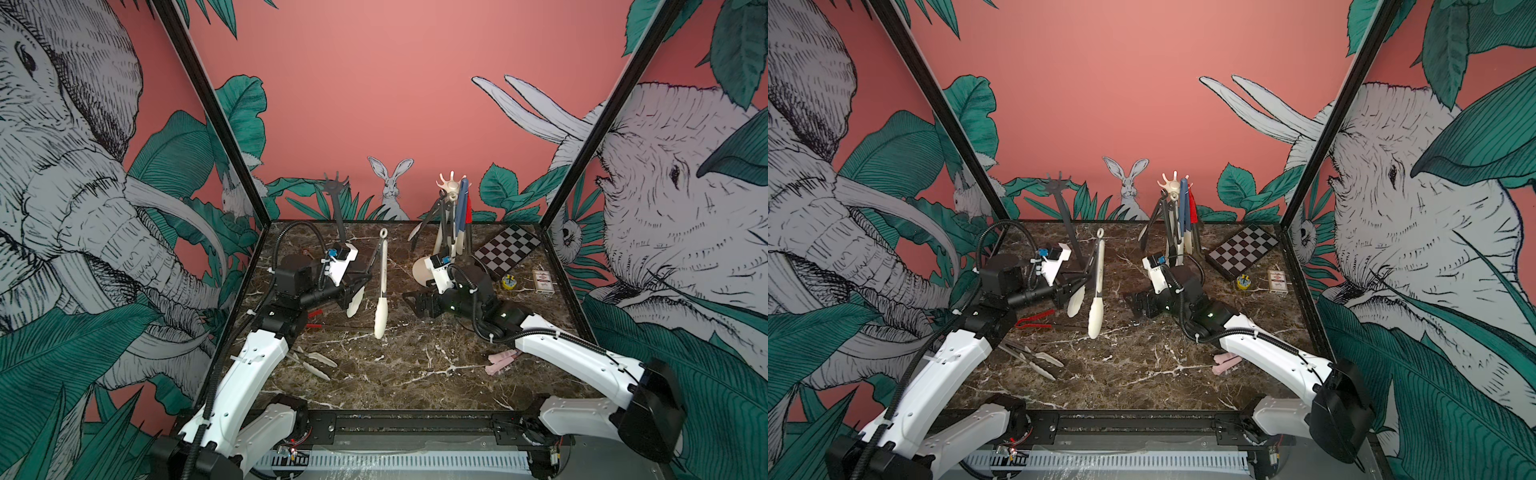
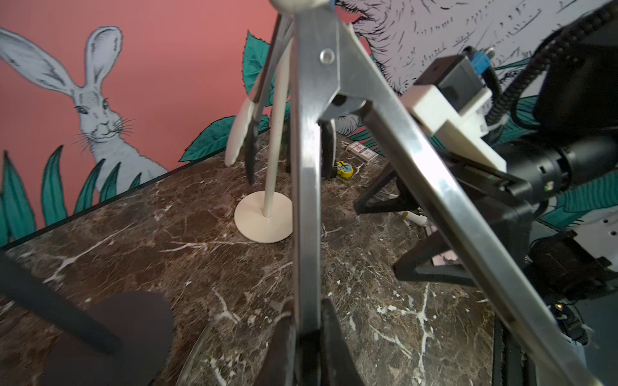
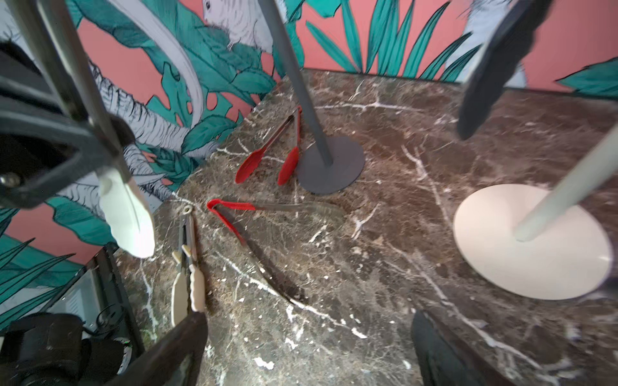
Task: Hang food tongs on kitchen utensil racks
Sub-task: Adjust the rack at the center of the board.
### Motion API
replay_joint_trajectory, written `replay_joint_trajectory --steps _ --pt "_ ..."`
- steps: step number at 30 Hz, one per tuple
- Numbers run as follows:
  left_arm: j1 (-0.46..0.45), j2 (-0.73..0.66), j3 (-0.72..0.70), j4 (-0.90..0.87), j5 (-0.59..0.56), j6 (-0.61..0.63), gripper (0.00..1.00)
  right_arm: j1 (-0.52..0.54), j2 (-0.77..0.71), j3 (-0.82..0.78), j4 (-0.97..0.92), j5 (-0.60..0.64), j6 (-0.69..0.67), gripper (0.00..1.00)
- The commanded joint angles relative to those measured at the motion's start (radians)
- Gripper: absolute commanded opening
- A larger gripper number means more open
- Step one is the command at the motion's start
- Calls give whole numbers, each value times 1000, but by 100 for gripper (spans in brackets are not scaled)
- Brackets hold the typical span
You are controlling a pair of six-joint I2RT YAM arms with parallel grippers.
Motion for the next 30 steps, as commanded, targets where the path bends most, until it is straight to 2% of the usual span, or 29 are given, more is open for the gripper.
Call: replay_joint_trajectory --steps 1,6,10,13,30 --pt "-27 30 36 189 44 -28 0 -39 -68 -23 -18 -6 -37 98" --pt "-71 149 141 223 87 -30 0 -109 -132 -19 -105 60 -75 100" --pt "-100 223 205 265 93 -34 0 -252 -122 24 -129 6 -49 100" --pt "-100 249 227 285 90 -43 0 -311 -75 102 -155 -42 -64 100" --pt "-100 236 231 249 76 -34 0 -425 106 443 -145 -53 -127 100"
